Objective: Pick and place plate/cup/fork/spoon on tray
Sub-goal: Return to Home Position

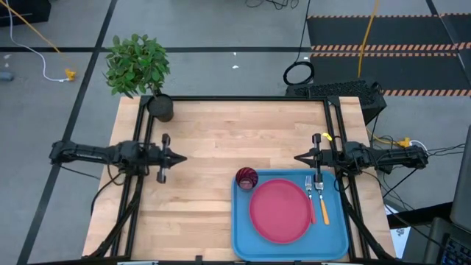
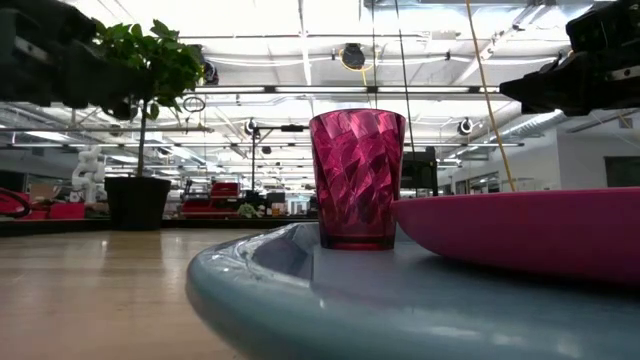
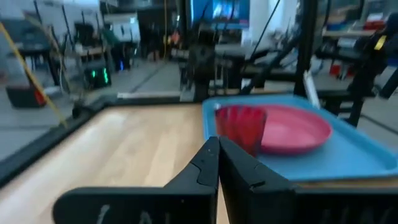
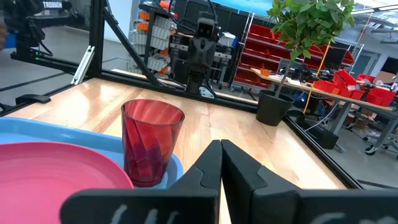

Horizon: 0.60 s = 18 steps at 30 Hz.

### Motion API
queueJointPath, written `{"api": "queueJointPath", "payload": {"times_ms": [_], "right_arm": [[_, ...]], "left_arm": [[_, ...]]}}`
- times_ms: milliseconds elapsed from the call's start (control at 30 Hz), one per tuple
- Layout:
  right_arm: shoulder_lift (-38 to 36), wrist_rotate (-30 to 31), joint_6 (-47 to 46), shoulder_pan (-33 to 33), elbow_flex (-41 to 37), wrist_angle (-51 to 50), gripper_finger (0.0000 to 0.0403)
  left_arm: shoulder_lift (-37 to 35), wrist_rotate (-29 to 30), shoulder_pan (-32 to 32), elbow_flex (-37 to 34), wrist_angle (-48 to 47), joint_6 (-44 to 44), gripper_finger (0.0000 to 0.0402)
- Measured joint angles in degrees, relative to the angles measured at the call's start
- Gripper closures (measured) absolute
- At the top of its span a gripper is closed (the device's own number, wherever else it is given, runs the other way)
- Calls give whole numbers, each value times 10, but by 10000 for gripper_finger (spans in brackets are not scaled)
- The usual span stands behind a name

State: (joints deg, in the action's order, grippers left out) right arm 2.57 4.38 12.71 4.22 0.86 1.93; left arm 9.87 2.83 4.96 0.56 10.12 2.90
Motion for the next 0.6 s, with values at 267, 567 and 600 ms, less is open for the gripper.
{"api": "queueJointPath", "payload": {"times_ms": [267,567,600], "right_arm": [[0,0,0,0,0,0,403],[0,0,0,0,0,4,403],[0,0,0,0,0,4,403]], "left_arm": [[-97,0,0,3,-38,30,387],[-96,7,-26,0,-66,50,381],[-96,7,-30,0,-70,49,379]]}}
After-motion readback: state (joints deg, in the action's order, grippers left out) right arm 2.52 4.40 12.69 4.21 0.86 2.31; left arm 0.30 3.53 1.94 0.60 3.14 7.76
